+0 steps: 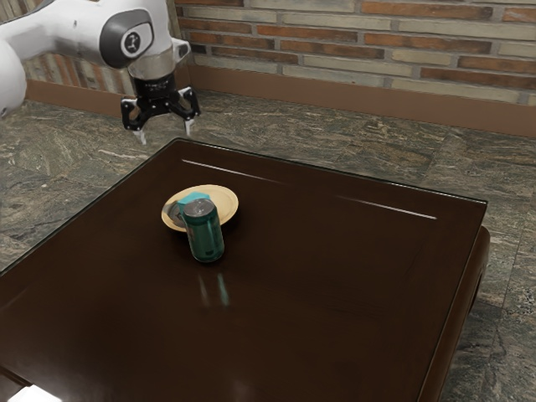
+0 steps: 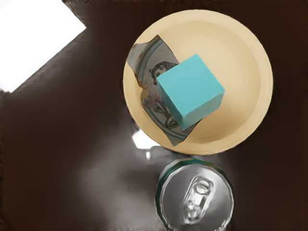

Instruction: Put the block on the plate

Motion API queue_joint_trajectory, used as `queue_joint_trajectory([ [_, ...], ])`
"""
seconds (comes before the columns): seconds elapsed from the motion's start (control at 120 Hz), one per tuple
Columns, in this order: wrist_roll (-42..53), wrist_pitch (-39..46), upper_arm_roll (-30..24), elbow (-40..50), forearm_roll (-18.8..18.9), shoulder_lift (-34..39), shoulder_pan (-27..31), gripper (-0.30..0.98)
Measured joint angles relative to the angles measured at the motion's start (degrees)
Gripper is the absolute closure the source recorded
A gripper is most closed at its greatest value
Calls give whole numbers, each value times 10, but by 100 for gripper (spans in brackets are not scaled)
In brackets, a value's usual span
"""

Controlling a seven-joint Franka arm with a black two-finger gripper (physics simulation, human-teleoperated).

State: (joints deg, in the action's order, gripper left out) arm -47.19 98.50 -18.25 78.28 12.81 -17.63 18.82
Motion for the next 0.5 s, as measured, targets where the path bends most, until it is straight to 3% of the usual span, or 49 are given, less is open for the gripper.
queue_joint_trajectory([
  [0.067,49,-14,20,19,-3,38,-23,0],
  [0.175,129,-36,120,41,-41,81,-103,0],
  [0.35,232,-54,151,70,-70,107,-122,0],
  [0.5,305,-37,206,96,-67,139,-193,0],
])
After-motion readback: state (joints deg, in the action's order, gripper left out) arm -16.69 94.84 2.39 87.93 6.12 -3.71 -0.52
